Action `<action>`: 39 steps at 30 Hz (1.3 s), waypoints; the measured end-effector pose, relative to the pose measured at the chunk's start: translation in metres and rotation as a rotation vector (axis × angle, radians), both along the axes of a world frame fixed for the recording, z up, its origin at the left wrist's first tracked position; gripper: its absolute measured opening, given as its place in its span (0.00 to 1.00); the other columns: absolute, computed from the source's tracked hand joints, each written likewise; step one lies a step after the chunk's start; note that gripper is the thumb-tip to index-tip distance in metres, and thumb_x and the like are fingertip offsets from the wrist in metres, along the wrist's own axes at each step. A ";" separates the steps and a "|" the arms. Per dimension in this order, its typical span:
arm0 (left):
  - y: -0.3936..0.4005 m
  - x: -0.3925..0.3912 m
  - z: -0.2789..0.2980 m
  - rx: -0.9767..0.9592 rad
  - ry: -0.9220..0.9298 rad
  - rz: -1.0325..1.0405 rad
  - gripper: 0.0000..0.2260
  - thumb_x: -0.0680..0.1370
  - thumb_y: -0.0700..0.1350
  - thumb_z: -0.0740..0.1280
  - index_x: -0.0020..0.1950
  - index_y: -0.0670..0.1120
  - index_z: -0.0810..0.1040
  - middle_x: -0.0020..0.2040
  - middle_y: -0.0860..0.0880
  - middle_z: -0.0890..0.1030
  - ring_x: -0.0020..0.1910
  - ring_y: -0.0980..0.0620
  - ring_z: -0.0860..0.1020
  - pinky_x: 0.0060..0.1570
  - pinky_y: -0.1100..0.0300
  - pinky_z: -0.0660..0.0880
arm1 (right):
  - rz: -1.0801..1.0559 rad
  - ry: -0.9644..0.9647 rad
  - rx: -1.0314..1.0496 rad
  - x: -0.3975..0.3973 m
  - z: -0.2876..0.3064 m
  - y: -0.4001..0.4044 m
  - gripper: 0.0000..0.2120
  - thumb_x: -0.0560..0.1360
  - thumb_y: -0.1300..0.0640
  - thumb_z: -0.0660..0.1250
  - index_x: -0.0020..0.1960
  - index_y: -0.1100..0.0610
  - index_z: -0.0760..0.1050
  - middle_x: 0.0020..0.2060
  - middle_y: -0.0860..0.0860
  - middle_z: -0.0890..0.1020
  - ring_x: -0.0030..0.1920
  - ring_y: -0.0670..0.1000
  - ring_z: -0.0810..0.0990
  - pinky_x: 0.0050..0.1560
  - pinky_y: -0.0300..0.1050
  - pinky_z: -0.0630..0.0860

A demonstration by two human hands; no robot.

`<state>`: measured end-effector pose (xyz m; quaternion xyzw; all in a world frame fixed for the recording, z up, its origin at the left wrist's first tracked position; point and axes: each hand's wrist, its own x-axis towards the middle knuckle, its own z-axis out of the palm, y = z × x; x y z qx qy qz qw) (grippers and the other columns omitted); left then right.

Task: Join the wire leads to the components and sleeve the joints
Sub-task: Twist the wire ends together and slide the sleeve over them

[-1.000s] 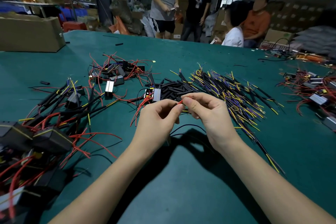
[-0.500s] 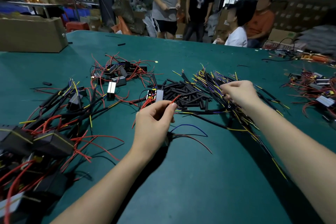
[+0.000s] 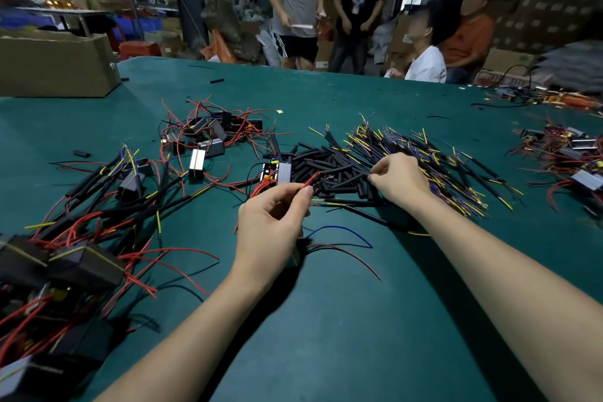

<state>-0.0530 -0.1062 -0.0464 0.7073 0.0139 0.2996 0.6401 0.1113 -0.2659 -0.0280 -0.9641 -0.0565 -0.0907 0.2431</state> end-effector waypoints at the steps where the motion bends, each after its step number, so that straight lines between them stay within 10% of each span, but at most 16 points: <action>1: 0.000 0.000 0.000 0.000 0.001 -0.002 0.07 0.77 0.42 0.68 0.39 0.49 0.82 0.30 0.55 0.76 0.29 0.54 0.70 0.35 0.55 0.70 | 0.003 -0.001 0.010 0.000 0.000 0.000 0.06 0.74 0.56 0.68 0.49 0.54 0.82 0.51 0.54 0.82 0.53 0.57 0.79 0.50 0.49 0.77; 23: 0.000 0.002 -0.001 -0.018 -0.001 -0.030 0.05 0.78 0.38 0.66 0.49 0.45 0.82 0.34 0.49 0.79 0.32 0.55 0.75 0.34 0.61 0.71 | 0.177 -0.035 0.237 -0.010 0.001 0.005 0.06 0.74 0.60 0.68 0.46 0.55 0.83 0.38 0.51 0.81 0.38 0.45 0.76 0.39 0.31 0.64; 29: 0.002 0.002 -0.002 -0.008 0.009 -0.035 0.03 0.78 0.38 0.66 0.44 0.44 0.77 0.33 0.47 0.78 0.29 0.55 0.73 0.32 0.63 0.71 | -0.124 -0.110 -0.145 -0.009 -0.003 -0.010 0.12 0.77 0.59 0.62 0.60 0.59 0.76 0.59 0.58 0.75 0.61 0.59 0.72 0.49 0.49 0.71; 39: 0.002 0.001 -0.001 -0.003 0.020 -0.046 0.04 0.78 0.38 0.66 0.44 0.44 0.77 0.33 0.46 0.78 0.28 0.56 0.73 0.31 0.65 0.70 | -0.181 0.026 -0.337 0.008 0.009 -0.011 0.05 0.73 0.65 0.65 0.43 0.59 0.69 0.52 0.59 0.80 0.54 0.60 0.78 0.43 0.45 0.69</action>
